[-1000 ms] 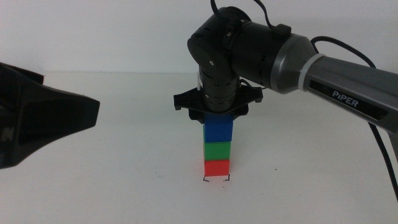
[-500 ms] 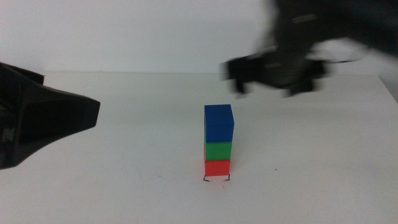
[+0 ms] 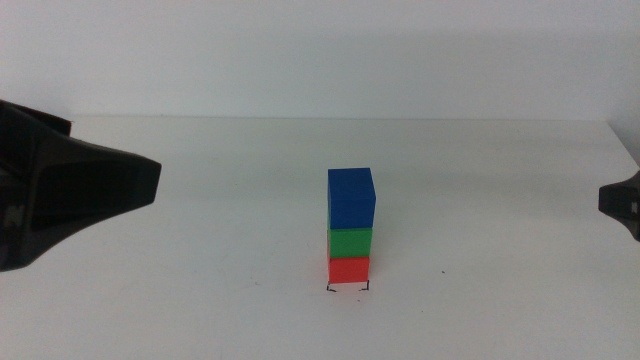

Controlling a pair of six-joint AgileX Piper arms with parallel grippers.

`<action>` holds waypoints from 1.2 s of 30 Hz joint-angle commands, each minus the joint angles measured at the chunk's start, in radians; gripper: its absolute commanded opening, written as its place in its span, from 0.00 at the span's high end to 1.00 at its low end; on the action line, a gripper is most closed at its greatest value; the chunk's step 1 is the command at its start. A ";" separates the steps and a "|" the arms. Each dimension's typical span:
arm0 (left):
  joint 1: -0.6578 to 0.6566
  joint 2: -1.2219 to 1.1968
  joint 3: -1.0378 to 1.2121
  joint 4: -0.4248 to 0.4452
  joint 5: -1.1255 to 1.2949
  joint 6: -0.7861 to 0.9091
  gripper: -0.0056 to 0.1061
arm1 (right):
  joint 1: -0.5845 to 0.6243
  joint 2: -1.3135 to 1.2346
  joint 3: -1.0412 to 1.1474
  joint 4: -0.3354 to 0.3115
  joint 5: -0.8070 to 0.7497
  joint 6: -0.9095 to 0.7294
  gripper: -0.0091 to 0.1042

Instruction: Stack red cubes first, then green, then blue cubes in a specific spot.

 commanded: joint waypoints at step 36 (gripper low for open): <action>0.468 -0.640 0.898 0.189 -0.684 0.001 0.11 | -0.144 -0.620 0.654 0.012 -0.485 -0.093 0.10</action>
